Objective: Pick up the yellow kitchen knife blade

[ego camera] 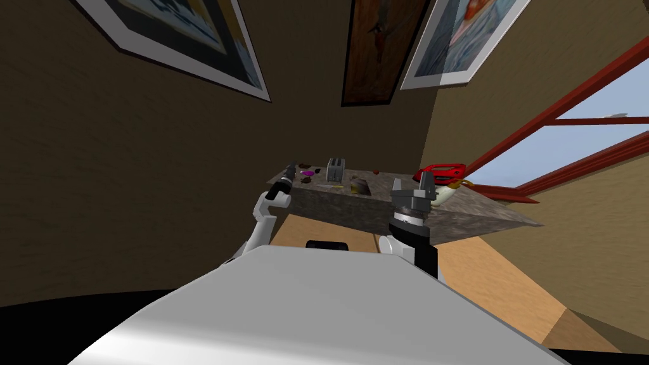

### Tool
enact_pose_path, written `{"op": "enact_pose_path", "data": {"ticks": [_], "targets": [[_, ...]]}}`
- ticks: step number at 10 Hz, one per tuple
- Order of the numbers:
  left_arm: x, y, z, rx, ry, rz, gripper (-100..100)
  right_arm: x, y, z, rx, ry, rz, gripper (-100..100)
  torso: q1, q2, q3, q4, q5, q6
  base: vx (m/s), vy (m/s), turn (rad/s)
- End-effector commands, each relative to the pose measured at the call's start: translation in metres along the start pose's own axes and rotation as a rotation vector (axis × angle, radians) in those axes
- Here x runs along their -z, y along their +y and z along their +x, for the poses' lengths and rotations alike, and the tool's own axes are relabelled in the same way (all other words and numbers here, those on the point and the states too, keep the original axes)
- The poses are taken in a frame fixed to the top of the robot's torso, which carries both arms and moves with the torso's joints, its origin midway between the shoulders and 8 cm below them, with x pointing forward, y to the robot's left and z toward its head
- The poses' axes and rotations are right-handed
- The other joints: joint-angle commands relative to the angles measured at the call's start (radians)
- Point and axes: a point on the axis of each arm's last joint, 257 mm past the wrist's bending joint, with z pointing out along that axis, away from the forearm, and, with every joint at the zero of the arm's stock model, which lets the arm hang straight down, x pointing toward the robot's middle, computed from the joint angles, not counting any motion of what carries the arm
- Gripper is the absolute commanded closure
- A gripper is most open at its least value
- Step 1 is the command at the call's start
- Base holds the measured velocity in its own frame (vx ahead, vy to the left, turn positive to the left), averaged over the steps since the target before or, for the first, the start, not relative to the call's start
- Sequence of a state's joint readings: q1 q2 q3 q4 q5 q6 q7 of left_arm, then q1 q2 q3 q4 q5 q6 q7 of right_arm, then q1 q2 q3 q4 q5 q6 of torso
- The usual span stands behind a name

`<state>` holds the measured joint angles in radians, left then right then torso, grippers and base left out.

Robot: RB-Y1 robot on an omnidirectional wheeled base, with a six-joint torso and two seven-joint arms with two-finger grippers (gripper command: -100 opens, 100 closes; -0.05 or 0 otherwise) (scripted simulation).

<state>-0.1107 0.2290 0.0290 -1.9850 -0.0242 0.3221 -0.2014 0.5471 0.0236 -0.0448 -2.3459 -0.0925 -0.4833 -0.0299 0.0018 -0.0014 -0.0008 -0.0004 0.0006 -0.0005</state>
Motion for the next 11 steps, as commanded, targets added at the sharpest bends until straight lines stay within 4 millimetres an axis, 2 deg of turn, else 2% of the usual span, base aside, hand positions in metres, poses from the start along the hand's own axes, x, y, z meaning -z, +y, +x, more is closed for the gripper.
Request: {"op": "enact_pose_path", "data": {"ticks": [1, 2, 4, 5, 7, 8, 10, 11], "targets": [[-0.003, 0.006, 0.001, 0.000, 0.007, -0.033, -100, 0.000, 0.000, 0.000, 0.000, 0.000, 0.000, 0, 0.000, 0.000, 0.000, 0.000, 0.000, 0.000, 0.007, 0.017, 0.003], [-0.015, 0.010, 0.002, -0.001, 0.012, -0.057, -100, 0.000, 0.000, 0.000, 0.000, 0.000, 0.000, 0, -0.001, 0.000, 0.000, 0.000, 0.000, 0.000, 0.012, 0.021, -0.049], [-0.015, 0.018, 0.004, -0.001, 0.020, -0.093, -100, 0.000, 0.000, 0.000, 0.000, 0.000, 0.000, 0, -0.001, 0.000, 0.000, 0.000, 0.000, 0.000, 0.012, 0.017, -0.014], [-0.026, 0.022, 0.005, 0.001, 0.026, -0.122, -100, 0.000, 0.000, 0.000, 0.000, 0.000, 0.000, 0, -0.001, 0.000, 0.000, 0.000, 0.000, 0.000, 0.018, 0.016, -0.042], [-0.025, 0.031, 0.007, 0.001, 0.033, -0.157, -100, 0.000, 0.000, 0.000, 0.000, 0.000, 0.000, 0, -0.001, 0.000, 0.000, 0.000, 0.000, 0.000, 0.013, 0.012, -0.014], [-0.036, 0.036, 0.009, 0.006, 0.040, -0.188, -100, 0.000, 0.000, 0.000, 0.000, 0.000, 0.000, 0, -0.002, 0.000, 0.000, 0.000, 0.000, 0.000, 0.019, 0.010, -0.040], [-0.034, 0.045, 0.011, 0.006, 0.047, -0.224, -100, 0.000, 0.000, 0.000, 0.000, 0.000, 0.000, 0, -0.002, -0.001, 0.000, 0.000, 0.000, 0.000, 0.018, 0.007, -0.013], [-0.043, 0.052, 0.013, 0.014, 0.056, -0.262, -100, 0.000, 0.000, 0.000, 0.000, 0.000, 0.000, 0, -0.002, 0.000, 0.000, 0.000, 0.000, 0.000, 0.021, -0.001, -0.028]]}}
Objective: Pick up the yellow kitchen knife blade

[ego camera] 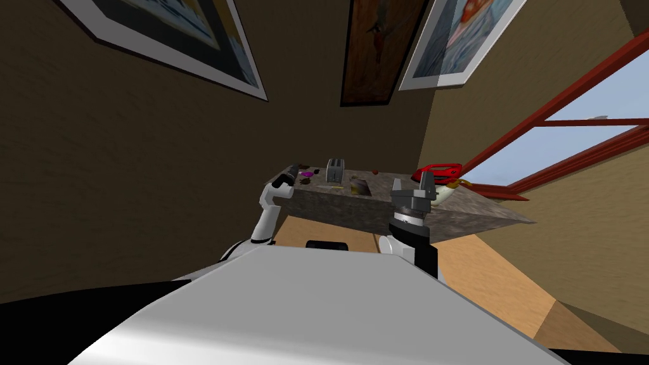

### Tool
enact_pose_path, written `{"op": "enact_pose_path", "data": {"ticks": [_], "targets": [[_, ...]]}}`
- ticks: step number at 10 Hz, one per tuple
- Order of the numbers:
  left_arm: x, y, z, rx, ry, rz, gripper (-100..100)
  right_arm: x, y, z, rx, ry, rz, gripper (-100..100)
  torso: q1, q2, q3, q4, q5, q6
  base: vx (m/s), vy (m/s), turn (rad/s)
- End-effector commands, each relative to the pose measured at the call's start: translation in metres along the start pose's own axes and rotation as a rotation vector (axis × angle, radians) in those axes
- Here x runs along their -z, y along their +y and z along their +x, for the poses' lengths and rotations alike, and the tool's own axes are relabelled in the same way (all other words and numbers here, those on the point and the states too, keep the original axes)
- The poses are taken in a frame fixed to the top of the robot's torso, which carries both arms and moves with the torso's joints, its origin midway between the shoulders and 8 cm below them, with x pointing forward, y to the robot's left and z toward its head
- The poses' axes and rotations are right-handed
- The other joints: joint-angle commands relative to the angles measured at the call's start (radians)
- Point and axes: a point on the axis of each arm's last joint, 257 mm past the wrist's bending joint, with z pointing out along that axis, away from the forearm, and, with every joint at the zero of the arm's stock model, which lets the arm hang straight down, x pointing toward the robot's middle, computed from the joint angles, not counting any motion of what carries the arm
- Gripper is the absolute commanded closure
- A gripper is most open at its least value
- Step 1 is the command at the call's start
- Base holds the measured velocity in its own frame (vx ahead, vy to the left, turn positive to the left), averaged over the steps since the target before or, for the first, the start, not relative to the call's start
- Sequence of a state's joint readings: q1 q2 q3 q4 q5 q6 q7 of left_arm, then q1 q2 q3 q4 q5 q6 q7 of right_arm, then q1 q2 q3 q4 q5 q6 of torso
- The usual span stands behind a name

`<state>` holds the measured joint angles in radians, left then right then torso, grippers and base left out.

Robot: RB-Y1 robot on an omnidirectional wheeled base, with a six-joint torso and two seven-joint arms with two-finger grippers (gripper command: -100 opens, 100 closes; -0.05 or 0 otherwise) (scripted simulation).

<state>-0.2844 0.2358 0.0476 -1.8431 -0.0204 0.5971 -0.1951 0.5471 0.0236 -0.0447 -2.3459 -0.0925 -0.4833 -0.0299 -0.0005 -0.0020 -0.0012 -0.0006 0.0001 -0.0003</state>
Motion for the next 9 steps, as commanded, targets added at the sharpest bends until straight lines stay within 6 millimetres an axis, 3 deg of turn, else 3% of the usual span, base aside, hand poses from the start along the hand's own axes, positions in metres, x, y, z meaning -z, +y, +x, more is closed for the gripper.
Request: {"op": "enact_pose_path", "data": {"ticks": [1, 9], "targets": [[-0.006, 0.008, 0.003, 0.004, 0.010, -0.047, -100, 0.000, 0.000, 0.000, 0.000, 0.000, 0.000, 0, 0.000, 0.000, 0.000, 0.000, 0.000, 0.000, 0.025, 0.002, -0.026], [-0.027, 0.046, 0.017, 0.043, 0.058, -0.252, -100, 0.000, 0.000, 0.000, 0.000, 0.000, 0.000, 0, 0.000, 0.000, 0.000, 0.000, 0.000, 0.000, 0.030, -0.006, -0.017]]}}
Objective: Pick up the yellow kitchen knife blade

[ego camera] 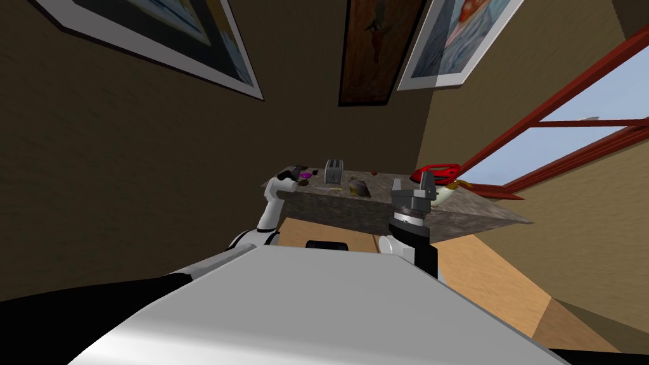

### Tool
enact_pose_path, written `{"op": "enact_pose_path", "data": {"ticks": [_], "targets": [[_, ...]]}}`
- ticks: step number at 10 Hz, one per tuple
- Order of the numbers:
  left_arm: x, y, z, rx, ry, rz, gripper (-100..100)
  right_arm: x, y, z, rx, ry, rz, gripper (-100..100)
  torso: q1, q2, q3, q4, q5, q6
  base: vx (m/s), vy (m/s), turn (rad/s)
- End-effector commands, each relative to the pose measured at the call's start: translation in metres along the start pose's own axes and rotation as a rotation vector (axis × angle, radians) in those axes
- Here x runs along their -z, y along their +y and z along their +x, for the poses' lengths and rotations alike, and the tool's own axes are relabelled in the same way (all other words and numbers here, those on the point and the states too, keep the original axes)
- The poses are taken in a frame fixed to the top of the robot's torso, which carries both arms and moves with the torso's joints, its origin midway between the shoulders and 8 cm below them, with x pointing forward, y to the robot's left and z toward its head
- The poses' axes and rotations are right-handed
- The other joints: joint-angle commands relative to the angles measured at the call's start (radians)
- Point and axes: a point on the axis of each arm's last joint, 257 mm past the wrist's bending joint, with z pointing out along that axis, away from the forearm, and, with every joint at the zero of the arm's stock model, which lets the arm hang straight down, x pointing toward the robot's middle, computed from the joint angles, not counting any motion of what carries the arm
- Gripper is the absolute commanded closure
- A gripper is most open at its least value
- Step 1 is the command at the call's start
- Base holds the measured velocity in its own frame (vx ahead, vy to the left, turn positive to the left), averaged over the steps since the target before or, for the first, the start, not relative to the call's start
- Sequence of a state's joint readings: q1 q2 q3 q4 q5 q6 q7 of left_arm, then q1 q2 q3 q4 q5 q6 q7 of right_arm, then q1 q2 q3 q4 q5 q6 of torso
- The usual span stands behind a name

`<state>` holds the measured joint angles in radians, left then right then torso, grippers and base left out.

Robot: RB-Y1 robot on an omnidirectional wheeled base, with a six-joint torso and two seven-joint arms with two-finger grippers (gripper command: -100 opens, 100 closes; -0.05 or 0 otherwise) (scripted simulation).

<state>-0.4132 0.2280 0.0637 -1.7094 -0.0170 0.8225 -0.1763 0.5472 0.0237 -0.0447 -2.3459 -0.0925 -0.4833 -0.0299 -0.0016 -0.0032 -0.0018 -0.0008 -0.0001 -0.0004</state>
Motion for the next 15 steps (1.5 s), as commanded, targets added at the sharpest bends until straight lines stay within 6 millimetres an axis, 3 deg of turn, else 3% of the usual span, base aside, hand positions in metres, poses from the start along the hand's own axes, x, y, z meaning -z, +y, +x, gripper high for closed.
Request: {"op": "enact_pose_path", "data": {"ticks": [1, 9, 15], "targets": [[-0.003, 0.011, 0.003, 0.008, 0.011, -0.052, -100, 0.000, 0.000, 0.000, 0.000, 0.000, 0.000, 0, 0.000, 0.000, 0.000, 0.000, 0.000, 0.000, 0.045, -0.017, -0.021], [-0.016, 0.053, 0.022, 0.060, 0.069, -0.281, -100, 0.000, 0.000, 0.000, 0.000, 0.000, 0.000, 0, 0.000, 0.001, 0.000, 0.000, 0.000, 0.000, 0.036, -0.021, -0.012], [-0.013, 0.087, 0.040, 0.098, 0.114, -0.458, -100, 0.000, 0.000, 0.000, 0.000, 0.000, 0.000, 0, 0.000, 0.001, 0.000, 0.000, 0.000, 0.000, 0.045, -0.030, -0.009]]}}
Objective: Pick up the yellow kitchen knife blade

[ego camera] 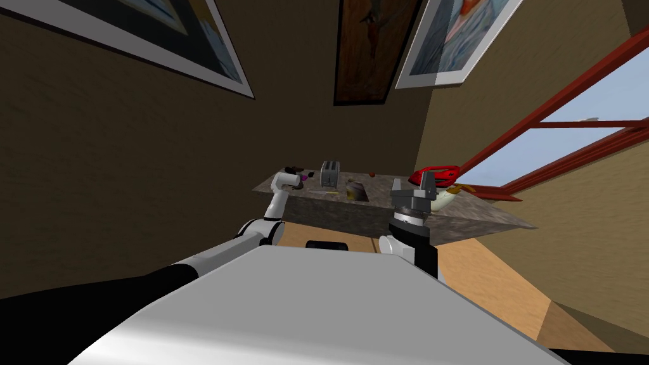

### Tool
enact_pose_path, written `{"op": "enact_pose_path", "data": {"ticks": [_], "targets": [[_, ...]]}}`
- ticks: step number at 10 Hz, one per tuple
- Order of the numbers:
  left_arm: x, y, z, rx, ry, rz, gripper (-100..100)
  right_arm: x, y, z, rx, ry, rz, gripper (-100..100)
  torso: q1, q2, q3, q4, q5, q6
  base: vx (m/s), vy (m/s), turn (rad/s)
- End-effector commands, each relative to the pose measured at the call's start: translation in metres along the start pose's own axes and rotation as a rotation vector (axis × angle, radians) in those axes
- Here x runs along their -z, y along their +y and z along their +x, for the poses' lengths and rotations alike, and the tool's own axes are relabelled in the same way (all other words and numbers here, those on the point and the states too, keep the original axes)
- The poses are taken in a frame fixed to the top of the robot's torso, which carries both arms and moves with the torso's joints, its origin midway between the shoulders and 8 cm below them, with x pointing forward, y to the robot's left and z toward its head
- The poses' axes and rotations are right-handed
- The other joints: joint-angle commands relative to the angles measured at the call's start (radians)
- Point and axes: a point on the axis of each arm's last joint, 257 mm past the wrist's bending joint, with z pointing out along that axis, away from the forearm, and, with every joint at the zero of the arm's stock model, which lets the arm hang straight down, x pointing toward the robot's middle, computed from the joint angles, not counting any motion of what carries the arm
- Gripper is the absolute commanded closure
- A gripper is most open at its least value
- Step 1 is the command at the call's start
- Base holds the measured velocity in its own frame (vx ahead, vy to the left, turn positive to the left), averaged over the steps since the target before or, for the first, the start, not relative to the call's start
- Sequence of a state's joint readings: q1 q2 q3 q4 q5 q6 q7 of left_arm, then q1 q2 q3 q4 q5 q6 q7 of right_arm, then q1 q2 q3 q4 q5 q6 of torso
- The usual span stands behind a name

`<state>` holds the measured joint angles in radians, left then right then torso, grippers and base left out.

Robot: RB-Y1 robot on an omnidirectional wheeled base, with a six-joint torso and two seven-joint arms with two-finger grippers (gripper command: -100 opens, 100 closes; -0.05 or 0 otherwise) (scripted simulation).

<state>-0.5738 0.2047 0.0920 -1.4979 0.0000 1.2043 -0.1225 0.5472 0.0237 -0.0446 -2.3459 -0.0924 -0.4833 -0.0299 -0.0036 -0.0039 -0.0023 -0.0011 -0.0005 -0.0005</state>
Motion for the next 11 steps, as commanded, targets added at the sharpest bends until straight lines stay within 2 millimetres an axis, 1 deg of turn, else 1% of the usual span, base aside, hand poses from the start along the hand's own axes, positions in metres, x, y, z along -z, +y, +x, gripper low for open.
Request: {"op": "enact_pose_path", "data": {"ticks": [1, 2, 3, 4, 5, 6, 7, 8, 9, 10, 11], "targets": [[-0.003, 0.013, 0.005, 0.010, 0.013, -0.061, -100, 0.000, 0.000, 0.000, 0.000, 0.000, 0.000, 0, 0.000, 0.000, 0.000, 0.000, 0.000, 0.000, 0.059, -0.043, -0.006], [-0.006, 0.018, 0.012, 0.028, 0.030, -0.104, -100, 0.000, 0.000, 0.000, 0.000, 0.000, 0.000, 0, 0.000, 0.000, 0.000, 0.000, 0.000, 0.000, 0.072, -0.053, -0.013], [-0.006, 0.027, 0.013, 0.028, 0.034, -0.135, -100, 0.000, 0.000, 0.000, 0.000, 0.000, 0.000, 0, -0.001, -0.001, -0.001, 0.000, 0.000, 0.000, 0.058, -0.041, -0.005], [-0.006, 0.029, 0.013, 0.028, 0.035, -0.146, -100, 0.000, 0.000, 0.000, 0.000, 0.000, 0.000, 0, 0.000, 0.000, 0.000, 0.000, 0.000, 0.000, 0.024, -0.016, 0.001], [-0.008, 0.039, 0.022, 0.045, 0.054, -0.200, -100, 0.000, 0.000, 0.000, 0.000, 0.000, 0.000, 0, 0.002, 0.001, 0.001, 0.000, 0.000, 0.000, 0.049, -0.052, -0.012], [-0.006, 0.045, 0.023, 0.044, 0.057, -0.224, -100, 0.000, 0.000, 0.000, 0.000, 0.000, 0.000, 0, 0.000, 0.001, 0.000, 0.000, 0.000, 0.000, 0.057, -0.045, -0.002], [-0.006, 0.046, 0.023, 0.044, 0.058, -0.228, -100, 0.000, 0.000, 0.000, 0.000, 0.000, 0.000, 0, 0.000, 0.000, 0.000, 0.000, 0.000, 0.000, 0.028, -0.014, 0.002], [-0.007, 0.056, 0.032, 0.060, 0.078, -0.286, -100, 0.000, 0.000, 0.000, 0.000, 0.000, 0.000, 0, 0.002, 0.002, 0.001, 0.000, 0.000, 0.000, 0.048, -0.041, -0.013], [-0.005, 0.061, 0.033, 0.059, 0.080, -0.307, -100, 0.000, 0.000, 0.000, 0.000, 0.000, 0.000, 0, 0.000, 0.001, 0.000, 0.000, 0.000, 0.000, 0.054, -0.041, -0.002], [-0.005, 0.069, 0.043, 0.074, 0.099, -0.352, -100, 0.000, 0.000, 0.000, 0.000, 0.000, 0.000, 0, 0.000, 0.000, 0.000, 0.000, 0.000, 0.000, 0.080, -0.054, -0.005], [-0.002, 0.076, 0.044, 0.073, 0.102, -0.381, -100, 0.000, 0.000, 0.000, 0.000, 0.000, 0.000, 0, -0.001, -0.001, -0.001, 0.000, 0.000, 0.000, 0.069, -0.047, -0.003]]}}
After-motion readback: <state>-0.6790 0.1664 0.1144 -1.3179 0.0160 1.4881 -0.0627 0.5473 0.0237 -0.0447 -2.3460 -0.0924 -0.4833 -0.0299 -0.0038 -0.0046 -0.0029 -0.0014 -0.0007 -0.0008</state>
